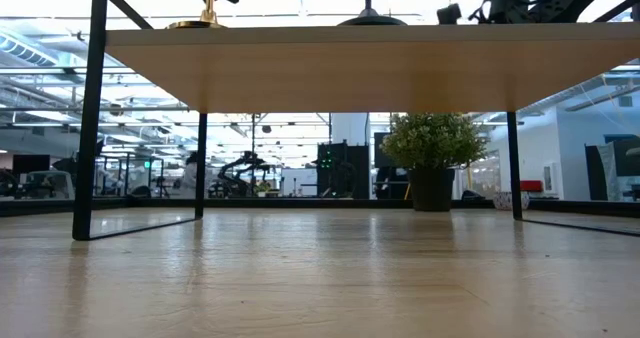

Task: Pick & Place candle stick holders
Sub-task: Put the white red scented candle on the shelf

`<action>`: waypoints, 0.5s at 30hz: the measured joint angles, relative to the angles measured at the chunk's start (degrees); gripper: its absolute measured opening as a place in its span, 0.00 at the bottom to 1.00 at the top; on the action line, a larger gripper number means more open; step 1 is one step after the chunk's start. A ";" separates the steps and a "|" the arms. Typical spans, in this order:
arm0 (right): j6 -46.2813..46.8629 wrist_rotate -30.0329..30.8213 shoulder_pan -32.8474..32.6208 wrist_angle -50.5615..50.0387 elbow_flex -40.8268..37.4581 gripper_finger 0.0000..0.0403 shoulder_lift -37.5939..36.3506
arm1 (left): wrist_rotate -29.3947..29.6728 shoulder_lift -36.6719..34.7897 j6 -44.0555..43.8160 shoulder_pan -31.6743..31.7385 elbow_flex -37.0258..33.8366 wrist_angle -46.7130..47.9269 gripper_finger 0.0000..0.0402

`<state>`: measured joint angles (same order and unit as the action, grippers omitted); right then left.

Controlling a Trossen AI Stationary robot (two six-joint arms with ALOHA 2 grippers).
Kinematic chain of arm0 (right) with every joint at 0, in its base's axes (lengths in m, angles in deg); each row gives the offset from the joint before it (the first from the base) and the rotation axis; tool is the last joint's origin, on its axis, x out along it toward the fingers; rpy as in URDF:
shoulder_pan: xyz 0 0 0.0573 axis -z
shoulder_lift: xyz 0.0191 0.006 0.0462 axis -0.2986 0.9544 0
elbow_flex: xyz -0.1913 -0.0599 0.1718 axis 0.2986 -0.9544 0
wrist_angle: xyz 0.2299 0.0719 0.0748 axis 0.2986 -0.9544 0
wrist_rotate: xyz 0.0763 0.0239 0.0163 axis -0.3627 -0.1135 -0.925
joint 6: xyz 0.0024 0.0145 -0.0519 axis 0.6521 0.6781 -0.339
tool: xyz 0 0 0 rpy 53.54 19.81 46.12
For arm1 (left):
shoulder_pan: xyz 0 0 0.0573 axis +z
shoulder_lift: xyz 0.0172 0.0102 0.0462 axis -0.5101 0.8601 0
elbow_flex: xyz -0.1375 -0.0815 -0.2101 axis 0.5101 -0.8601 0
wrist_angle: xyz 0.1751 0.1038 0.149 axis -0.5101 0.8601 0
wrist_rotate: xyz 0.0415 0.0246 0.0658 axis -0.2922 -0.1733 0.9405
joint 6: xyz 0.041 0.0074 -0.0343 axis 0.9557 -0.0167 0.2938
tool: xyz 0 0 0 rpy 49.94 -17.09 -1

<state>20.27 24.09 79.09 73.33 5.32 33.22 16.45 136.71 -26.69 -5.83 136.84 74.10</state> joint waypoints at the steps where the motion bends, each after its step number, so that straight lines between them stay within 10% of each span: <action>1: 3.81 0.24 0.00 1.54 0.00 0.64 0.04 | 0.00 0.00 -0.17 0.00 0.00 0.16 0.08; 9: 13.28 6.01 0.09 7.21 1.21 0.64 -0.65 | 0.03 0.00 -0.62 0.00 0.00 0.34 0.08; 15: 6.29 7.03 -1.78 -23.82 14.49 0.64 -2.56 | 0.07 0.00 0.06 0.00 -0.02 0.28 0.08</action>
<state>26.55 31.12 77.30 49.51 19.81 30.66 16.52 136.71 -26.63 -5.83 136.82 74.38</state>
